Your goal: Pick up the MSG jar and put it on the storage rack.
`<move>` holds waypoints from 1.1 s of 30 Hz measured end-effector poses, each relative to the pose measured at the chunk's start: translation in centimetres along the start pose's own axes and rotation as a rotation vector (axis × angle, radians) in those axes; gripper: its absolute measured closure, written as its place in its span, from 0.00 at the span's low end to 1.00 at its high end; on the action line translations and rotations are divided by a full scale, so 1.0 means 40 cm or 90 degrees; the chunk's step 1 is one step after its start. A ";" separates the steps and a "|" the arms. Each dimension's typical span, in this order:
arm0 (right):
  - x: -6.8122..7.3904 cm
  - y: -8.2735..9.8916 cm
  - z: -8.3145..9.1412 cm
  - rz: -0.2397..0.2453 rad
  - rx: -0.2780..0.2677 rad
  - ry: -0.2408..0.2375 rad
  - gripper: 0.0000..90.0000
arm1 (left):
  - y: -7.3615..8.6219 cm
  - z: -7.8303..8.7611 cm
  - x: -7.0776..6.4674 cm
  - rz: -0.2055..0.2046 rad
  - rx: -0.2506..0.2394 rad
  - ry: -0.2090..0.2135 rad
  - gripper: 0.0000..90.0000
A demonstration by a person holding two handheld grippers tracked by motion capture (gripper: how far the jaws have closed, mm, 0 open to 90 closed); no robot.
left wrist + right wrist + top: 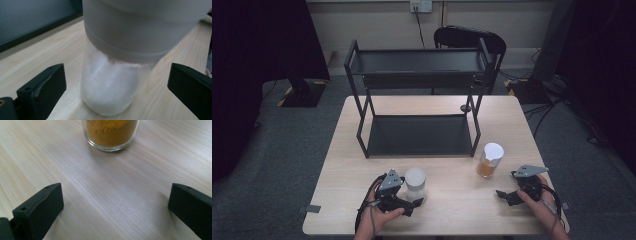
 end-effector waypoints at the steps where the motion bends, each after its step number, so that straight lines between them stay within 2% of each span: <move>1: 0.000 0.000 0.000 0.000 0.000 0.000 0.00 | -0.003 0.001 0.000 0.000 -0.003 0.001 0.01; 13: 0.001 0.000 0.000 -0.002 0.000 0.001 0.00 | -0.034 0.005 0.001 -0.004 -0.023 0.001 0.05; 20: 0.001 0.000 0.000 -0.003 0.000 0.001 0.00 | -0.048 0.001 0.000 -0.019 -0.027 0.003 0.15; 21: 0.001 0.000 0.000 -0.003 0.000 0.002 0.00 | -0.049 0.001 -0.001 -0.023 -0.030 -0.001 0.20; 25: 0.001 0.000 0.000 -0.003 0.000 0.002 0.00 | -0.054 0.002 0.001 -0.025 -0.041 0.001 0.27; 26: 0.001 0.000 0.000 -0.003 0.000 0.002 0.00 | -0.055 0.001 0.002 -0.030 -0.039 0.005 0.30; 29: 0.001 0.000 0.000 -0.003 0.000 0.002 0.00 | -0.058 0.000 0.000 -0.042 -0.037 0.009 0.32; 30: 0.002 0.000 0.000 -0.003 0.000 0.002 0.00 | -0.061 0.002 -0.004 -0.057 -0.033 -0.002 0.35; 33: 0.002 0.000 0.000 -0.003 0.000 0.002 0.00 | -0.066 0.004 -0.008 -0.071 -0.026 -0.009 0.37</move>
Point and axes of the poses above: each handheld gripper's, and its own axes: z roughly backward along the jaws, y roughly out of its underside, x roughly to its left, the point moved 9 cm from there along -z, roughly forward along the jaws, and after that the axes turned 11 degrees about x, right-handed, at the moved point
